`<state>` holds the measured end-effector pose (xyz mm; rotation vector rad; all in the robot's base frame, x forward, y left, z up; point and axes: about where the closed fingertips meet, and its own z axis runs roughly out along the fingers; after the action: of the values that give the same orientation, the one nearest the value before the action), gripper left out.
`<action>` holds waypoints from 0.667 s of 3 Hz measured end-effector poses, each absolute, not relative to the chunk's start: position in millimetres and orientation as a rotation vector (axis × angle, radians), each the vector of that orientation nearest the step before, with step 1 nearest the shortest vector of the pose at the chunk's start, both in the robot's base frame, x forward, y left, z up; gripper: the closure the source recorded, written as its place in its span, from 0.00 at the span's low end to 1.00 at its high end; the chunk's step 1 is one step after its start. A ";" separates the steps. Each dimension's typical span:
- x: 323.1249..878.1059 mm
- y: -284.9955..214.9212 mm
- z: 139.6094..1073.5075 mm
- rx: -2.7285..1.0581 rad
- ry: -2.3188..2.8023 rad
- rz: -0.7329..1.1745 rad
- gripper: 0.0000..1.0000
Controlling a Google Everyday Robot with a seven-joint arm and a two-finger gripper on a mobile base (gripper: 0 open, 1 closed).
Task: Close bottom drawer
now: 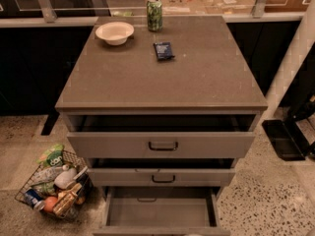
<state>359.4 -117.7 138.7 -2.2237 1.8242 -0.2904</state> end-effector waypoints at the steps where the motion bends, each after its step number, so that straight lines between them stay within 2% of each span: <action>1: 380.6 -125.4 145.9 -2.192 1.815 -0.386 1.00; 2: 400.2 -131.1 151.3 -2.161 1.800 -0.458 1.00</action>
Offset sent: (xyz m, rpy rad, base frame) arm 0.0989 -0.0262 0.0295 -0.0600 -0.2580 -0.0433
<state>400.2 -131.1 151.3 -2.1606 1.7999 -0.4583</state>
